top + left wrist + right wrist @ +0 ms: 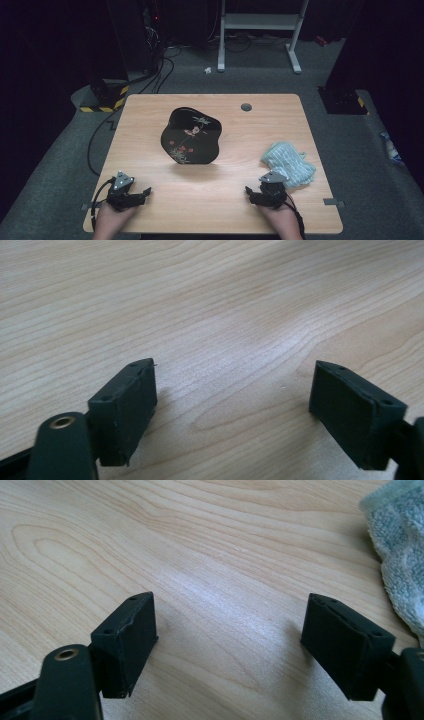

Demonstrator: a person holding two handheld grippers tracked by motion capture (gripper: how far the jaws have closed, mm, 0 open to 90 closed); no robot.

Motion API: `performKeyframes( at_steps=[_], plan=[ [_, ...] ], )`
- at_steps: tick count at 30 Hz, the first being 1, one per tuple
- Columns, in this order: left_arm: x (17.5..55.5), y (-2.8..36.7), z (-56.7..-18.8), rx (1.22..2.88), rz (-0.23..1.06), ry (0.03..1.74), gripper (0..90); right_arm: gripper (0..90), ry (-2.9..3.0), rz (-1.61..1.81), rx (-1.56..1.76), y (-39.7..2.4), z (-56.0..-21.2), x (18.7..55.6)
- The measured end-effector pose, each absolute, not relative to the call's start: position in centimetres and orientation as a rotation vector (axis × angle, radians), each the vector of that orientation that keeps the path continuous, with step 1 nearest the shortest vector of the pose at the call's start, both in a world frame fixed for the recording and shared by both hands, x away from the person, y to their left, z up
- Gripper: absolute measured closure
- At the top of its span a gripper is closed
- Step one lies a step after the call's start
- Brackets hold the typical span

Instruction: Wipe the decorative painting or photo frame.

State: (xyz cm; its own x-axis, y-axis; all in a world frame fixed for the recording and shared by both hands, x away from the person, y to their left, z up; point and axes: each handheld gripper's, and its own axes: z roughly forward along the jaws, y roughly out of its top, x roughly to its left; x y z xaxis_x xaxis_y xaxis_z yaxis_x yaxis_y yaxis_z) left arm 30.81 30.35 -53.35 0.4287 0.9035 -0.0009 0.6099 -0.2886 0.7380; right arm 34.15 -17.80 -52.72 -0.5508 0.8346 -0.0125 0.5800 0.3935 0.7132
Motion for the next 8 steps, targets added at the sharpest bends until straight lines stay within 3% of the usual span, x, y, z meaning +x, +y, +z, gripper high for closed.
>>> performKeyframes(
  at_steps=[8],
  plan=[
    [30.93, 30.36, -53.35, 2.002, 0.562, 1.290, 16.2, 21.4, 2.273, 0.943, 1.236, -17.74, -52.74, 34.10]
  ],
)
